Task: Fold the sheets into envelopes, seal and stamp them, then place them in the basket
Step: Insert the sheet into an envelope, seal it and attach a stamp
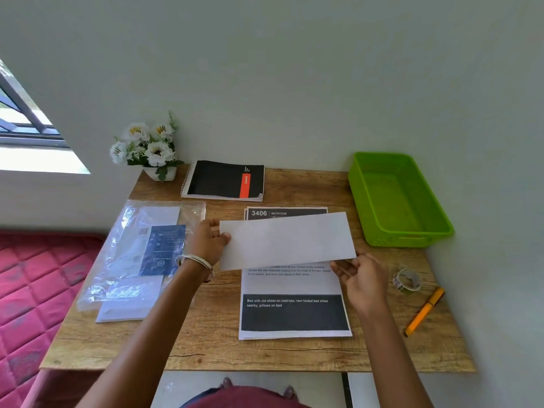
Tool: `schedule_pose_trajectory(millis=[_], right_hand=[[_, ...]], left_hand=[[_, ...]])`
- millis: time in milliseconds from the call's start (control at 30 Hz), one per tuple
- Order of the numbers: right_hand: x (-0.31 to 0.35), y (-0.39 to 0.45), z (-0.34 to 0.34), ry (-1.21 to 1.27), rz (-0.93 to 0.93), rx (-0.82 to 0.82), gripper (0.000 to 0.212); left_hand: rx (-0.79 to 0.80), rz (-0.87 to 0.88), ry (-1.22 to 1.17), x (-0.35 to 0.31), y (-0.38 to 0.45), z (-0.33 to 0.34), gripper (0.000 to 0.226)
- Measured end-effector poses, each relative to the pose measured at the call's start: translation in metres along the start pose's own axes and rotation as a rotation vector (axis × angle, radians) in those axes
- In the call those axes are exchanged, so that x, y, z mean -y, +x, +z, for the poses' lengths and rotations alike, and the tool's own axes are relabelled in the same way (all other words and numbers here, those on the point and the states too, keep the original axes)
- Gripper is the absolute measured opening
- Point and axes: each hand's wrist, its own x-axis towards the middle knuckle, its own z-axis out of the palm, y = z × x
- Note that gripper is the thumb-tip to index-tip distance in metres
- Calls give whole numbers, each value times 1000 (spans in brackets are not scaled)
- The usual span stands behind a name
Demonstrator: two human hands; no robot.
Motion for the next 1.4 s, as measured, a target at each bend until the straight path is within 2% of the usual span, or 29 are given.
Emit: schedule_pose_trajectory(millis=[133, 233, 333, 467, 533, 600, 767, 900, 1000, 1067, 1233, 1333, 1400], right_hand=[[-14, 6, -7, -48, -22, -72, 20], [-27, 17, -16, -374, -207, -144, 10], [-39, 26, -29, -708, -434, -152, 3], [-52, 30, -36, -937, -749, -119, 24], [-60, 31, -35, -1023, -823, -130, 38], [-65, 33, -34, -1099, -854, -153, 44], [-65, 34, -35, -1161, -849, -205, 30], [-56, 30, -40, -996, -807, -195, 20], [-40, 24, -54, -899, -819, -250, 16], [-30, 20, -70, -873, -843, -307, 14], [-3, 31, -124, -989, -870, -463, 15], [11, 39, -143, -1106, -878, -419, 32], [16, 43, -145, -1225, -867, -377, 41]], left_hand=[[-66, 60, 240, 13, 1, 10, 16], [-118, 115, 299, 17, -2, 18, 9], [-102, 148, 338, 23, 0, 26, 6], [-126, 205, 451, 38, 7, 31, 20], [-152, 256, 504, 46, 6, 33, 30], [-181, 305, 528, 51, 3, 36, 36], [-212, 316, 568, 54, 3, 38, 34], [-261, 238, 493, 39, -2, 42, 32], [-323, 326, 530, 22, -11, 54, 26], [-266, 449, 464, 10, -16, 70, 19], [40, 642, 370, -12, -41, 137, 13], [273, 673, 355, -16, -60, 182, 16], [370, 645, 354, -20, -70, 208, 17]])
